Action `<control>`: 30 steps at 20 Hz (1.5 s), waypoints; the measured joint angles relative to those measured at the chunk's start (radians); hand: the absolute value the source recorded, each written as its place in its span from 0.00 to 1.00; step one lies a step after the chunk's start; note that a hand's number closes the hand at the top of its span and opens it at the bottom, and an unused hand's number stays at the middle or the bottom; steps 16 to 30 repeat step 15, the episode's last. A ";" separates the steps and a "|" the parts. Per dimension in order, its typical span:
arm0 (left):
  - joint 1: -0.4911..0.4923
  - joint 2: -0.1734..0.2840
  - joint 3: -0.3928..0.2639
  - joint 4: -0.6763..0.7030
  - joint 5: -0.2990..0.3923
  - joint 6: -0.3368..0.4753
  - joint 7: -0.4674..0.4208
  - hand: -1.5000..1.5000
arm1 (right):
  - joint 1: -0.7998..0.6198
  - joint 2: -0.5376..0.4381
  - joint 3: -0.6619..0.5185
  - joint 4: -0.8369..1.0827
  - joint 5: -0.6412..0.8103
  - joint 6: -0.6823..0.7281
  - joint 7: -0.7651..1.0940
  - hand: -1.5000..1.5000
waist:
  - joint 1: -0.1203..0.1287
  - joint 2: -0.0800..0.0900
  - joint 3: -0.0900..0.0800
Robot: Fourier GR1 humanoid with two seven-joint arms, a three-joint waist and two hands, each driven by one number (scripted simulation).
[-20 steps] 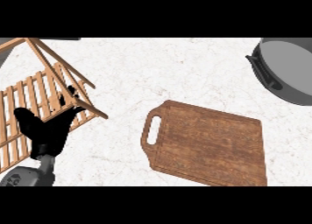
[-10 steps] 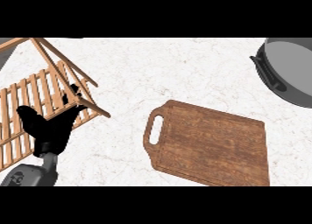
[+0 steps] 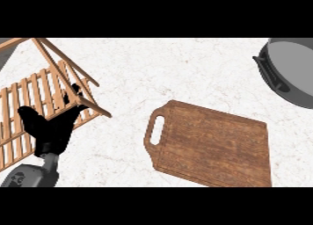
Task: Pick the lemon from the cutting board and place it in the pot
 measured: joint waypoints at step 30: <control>0.015 -0.001 0.006 -0.012 -0.004 0.007 -0.005 0.50 | -0.077 0.018 -0.263 0.154 -0.234 -0.045 -0.001 0.00 | -0.010 0.002 0.004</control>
